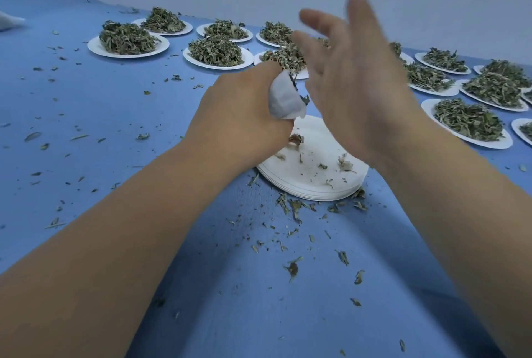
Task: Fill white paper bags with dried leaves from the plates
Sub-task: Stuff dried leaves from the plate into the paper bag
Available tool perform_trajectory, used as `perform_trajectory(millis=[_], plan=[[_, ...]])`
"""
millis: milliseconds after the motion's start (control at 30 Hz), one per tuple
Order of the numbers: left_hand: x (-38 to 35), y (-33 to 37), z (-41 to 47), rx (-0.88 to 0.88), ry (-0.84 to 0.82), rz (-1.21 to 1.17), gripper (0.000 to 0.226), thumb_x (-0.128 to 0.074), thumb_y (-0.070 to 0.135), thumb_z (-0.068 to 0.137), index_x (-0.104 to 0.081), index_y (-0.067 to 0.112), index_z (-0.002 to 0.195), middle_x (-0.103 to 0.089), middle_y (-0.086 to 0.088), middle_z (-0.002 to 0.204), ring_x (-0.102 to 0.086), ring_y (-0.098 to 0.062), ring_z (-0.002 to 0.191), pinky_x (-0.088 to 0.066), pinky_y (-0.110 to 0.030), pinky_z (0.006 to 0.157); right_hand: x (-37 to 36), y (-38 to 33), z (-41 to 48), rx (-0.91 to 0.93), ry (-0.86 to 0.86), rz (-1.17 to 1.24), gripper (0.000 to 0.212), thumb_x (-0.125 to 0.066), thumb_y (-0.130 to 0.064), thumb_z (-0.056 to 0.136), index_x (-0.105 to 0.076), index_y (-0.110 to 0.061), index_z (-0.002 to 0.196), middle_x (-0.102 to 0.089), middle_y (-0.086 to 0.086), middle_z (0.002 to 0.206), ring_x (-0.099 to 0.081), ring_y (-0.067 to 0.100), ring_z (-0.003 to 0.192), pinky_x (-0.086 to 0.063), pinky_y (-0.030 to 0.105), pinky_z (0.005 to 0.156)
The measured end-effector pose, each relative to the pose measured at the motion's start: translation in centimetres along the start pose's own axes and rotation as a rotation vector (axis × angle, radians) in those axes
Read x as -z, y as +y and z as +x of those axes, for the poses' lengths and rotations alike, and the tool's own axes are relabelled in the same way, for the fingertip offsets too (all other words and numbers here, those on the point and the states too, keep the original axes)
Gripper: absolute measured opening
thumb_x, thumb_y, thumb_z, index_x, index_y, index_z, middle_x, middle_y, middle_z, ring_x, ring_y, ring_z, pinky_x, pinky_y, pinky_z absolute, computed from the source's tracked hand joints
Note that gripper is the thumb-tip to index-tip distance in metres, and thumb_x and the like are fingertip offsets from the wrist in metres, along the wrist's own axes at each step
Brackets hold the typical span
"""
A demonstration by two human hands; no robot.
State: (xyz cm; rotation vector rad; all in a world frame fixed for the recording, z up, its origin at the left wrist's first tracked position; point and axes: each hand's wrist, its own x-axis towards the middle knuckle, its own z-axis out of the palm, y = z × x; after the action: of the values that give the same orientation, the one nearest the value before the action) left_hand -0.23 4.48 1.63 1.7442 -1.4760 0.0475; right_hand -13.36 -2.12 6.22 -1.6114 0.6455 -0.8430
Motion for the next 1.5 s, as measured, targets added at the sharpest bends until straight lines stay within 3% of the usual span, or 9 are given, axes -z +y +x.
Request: perform_trajectory(millis=[233,400,533,733,900,1067,1200,1333,1500], plan=[[0.4,-1.2,1.0,0.029,0.118,-0.026,0.024,-0.070,0.033,0.077,-0.047,0.025,0.079,-0.051,0.009,0.071,-0.049,-0.006,0.066,-0.035,-0.028,0.051,1.4,0.5,-2.6,0.204,0.152,-0.468,0.033,-0.052,-0.044,0.093,-0.081,-0.029,0.091,-0.077,-0.015,0.094,-0.062,-0.012,0.087,-0.038,0.005,0.086],[-0.3,-0.9,0.6,-0.058,0.078,0.036,0.023,-0.064,0.039,0.077,-0.042,0.032,0.077,-0.050,0.012,0.066,-0.051,-0.002,0.064,-0.040,-0.023,0.053,0.1,0.9,-3.6,0.155,-0.023,-0.526,0.040,-0.042,-0.056,0.099,-0.077,-0.045,0.082,-0.066,0.022,0.119,-0.053,0.037,0.114,-0.034,0.043,0.088],[0.0,-0.8,0.5,-0.068,0.073,0.039,0.017,-0.063,0.037,0.075,-0.046,0.034,0.080,-0.053,0.008,0.066,-0.052,-0.009,0.062,-0.044,-0.031,0.052,0.5,0.4,-3.5,0.182,0.034,-0.455,0.045,-0.038,-0.045,0.107,-0.078,-0.038,0.088,-0.074,-0.028,0.096,-0.061,-0.018,0.102,-0.034,-0.004,0.079],[0.4,-0.1,0.1,-0.112,-0.006,0.060,0.019,-0.059,0.028,0.075,-0.059,0.027,0.094,-0.057,0.007,0.072,-0.058,-0.019,0.070,-0.053,-0.042,0.061,0.3,0.8,-3.8,0.143,-0.077,-0.538,0.056,-0.034,-0.052,0.107,-0.079,-0.022,0.093,-0.066,-0.004,0.058,-0.035,0.003,0.039,-0.029,0.005,0.042],[0.7,-0.1,0.2,-0.140,-0.002,0.104,0.012,-0.060,0.027,0.081,-0.061,0.029,0.093,-0.060,0.005,0.072,-0.059,-0.022,0.068,-0.053,-0.042,0.061,0.5,0.3,-3.6,0.190,0.045,-0.515,0.050,-0.031,-0.053,0.107,-0.075,-0.044,0.086,-0.069,-0.039,0.083,-0.056,-0.029,0.086,-0.033,-0.006,0.070],[0.6,0.3,0.0,-0.133,-0.065,0.044,0.032,-0.057,0.017,0.074,-0.048,0.048,0.073,-0.054,0.015,0.061,-0.053,-0.004,0.062,-0.043,-0.024,0.056,-0.1,1.0,-3.8,0.145,-0.154,-0.580,0.062,-0.028,-0.051,0.108,-0.064,-0.046,0.058,-0.060,-0.016,0.051,-0.045,-0.002,0.039,-0.032,0.005,0.044],[1.0,-0.4,0.4,-0.114,0.007,0.054,0.020,-0.066,0.028,0.079,-0.050,0.038,0.086,-0.061,0.008,0.077,-0.058,-0.019,0.075,-0.053,-0.038,0.065,2.0,0.3,-3.3,0.182,-0.063,-0.410,0.042,-0.042,-0.039,0.108,-0.079,-0.027,0.090,-0.077,-0.018,0.093,-0.070,-0.008,0.094,-0.046,0.017,0.096],[1.3,-1.1,0.6,-0.054,-0.039,0.015,0.031,-0.072,0.035,0.077,-0.053,0.041,0.101,-0.062,0.010,0.092,-0.058,-0.018,0.085,-0.048,-0.030,0.064,5.1,0.4,-3.3,0.142,-0.171,-0.798,0.014,-0.069,-0.022,0.094,-0.078,-0.032,0.092,-0.068,-0.029,0.074,-0.060,-0.009,0.058,-0.040,0.003,0.052],[1.5,-2.1,0.9,-0.004,-0.111,0.099,0.059,-0.077,0.046,0.075,-0.041,0.042,0.122,-0.058,0.004,0.103,-0.054,-0.015,0.080,-0.043,-0.030,0.063,6.2,1.2,-3.1,-0.027,-0.405,-1.161,0.027,-0.073,-0.022,0.089,-0.073,-0.047,0.099,-0.056,-0.046,0.095,-0.055,-0.022,0.079,-0.041,0.009,0.060]])
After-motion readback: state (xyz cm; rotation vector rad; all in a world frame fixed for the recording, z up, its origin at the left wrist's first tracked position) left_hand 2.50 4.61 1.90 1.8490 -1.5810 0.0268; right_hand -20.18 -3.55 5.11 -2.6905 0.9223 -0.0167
